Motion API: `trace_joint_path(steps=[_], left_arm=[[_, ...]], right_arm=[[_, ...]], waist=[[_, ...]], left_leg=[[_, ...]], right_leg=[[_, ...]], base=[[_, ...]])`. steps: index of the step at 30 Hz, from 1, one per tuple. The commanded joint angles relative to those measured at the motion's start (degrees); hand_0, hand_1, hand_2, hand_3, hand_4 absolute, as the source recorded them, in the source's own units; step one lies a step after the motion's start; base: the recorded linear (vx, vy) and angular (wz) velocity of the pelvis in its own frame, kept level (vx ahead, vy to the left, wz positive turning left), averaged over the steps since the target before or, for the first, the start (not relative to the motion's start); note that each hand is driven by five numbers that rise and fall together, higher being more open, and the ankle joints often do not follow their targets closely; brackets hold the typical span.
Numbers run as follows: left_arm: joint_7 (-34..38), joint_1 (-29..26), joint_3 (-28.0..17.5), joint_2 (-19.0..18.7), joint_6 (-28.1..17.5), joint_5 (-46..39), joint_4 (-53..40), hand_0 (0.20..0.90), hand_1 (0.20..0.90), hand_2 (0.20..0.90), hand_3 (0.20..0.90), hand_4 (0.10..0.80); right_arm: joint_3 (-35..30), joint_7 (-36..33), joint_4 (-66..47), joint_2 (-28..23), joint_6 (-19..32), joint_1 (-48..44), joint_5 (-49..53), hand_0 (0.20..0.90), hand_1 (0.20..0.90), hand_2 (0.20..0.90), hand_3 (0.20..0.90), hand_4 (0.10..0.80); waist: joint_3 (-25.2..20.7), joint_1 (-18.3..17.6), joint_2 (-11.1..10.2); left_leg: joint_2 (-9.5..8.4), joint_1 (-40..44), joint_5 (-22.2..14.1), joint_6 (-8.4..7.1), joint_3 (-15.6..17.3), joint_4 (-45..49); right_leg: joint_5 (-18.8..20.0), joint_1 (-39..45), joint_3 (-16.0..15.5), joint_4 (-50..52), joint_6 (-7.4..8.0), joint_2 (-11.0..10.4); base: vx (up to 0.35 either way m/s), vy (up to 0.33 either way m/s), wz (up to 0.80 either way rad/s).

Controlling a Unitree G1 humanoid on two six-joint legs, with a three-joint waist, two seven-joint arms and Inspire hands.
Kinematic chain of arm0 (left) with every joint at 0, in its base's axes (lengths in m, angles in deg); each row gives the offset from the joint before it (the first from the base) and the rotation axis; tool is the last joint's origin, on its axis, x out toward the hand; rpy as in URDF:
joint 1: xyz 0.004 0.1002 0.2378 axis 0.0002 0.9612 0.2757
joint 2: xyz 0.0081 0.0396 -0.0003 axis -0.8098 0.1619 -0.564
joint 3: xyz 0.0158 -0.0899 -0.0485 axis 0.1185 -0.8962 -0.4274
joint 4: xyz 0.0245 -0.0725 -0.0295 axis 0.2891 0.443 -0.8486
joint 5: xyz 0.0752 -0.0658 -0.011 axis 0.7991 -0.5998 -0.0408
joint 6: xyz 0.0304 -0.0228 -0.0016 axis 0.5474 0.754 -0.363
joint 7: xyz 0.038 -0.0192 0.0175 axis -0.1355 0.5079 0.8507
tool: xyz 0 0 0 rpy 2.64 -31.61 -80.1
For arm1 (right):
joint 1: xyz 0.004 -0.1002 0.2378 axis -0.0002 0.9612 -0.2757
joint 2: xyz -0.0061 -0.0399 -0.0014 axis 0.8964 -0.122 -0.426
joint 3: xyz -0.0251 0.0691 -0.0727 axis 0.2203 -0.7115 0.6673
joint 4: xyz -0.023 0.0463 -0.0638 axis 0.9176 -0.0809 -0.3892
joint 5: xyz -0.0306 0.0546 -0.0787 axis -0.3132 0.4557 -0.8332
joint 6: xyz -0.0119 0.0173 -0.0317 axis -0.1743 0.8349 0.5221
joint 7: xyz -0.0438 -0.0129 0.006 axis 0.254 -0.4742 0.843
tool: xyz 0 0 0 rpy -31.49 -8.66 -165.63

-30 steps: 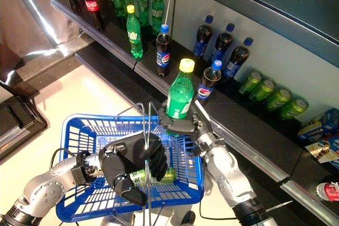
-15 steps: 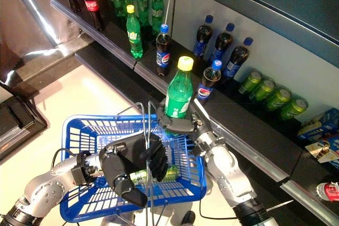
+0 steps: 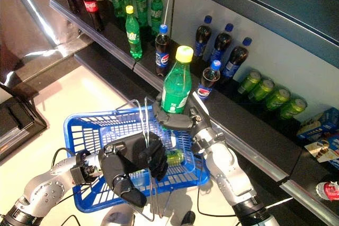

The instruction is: Pick up the drink and place into the basket.

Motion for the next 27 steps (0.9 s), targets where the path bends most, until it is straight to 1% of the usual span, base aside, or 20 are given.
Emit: trace_joint_path(steps=[1,12,27], left_arm=[[-8.91,-6.00,-0.71,9.47,-10.21,-10.86,-13.06,0.300,0.300,0.300,0.200,0.100],[-8.85,-5.68,-1.72,9.20,-10.54,-10.93,-13.19,0.300,0.300,0.300,0.200,0.100],[-9.22,-4.52,-4.05,8.27,-10.31,-11.26,-13.98,0.300,0.300,0.300,0.200,0.100]], right_arm=[[-0.12,0.78,-8.31,0.44,10.08,-7.45,0.72,0.300,0.300,0.300,0.200,0.100],[-0.21,1.90,-7.52,0.31,8.70,-5.24,0.61,0.300,0.300,0.300,0.200,0.100],[-3.19,4.35,-6.90,-0.39,7.92,-1.29,0.97,0.300,0.300,0.300,0.200,0.100]], waist=[[-15.31,0.00,1.18],[-15.25,-0.32,1.12],[-15.14,-1.31,1.07]], left_leg=[[1.63,2.75,-5.74,0.39,3.64,-0.27],[1.79,2.72,-5.71,0.30,3.74,-0.27],[2.17,2.59,-5.63,0.05,4.17,-0.27]], right_leg=[[-1.38,0.11,0.10,1.18,0.18,-0.12],[-1.43,0.09,0.23,1.19,0.22,-0.19],[-1.41,-0.12,0.45,1.19,0.35,-0.19]], base=[[0.006,-0.002,-0.04],[0.002,0.000,-0.01],[0.000,0.000,0.00]])
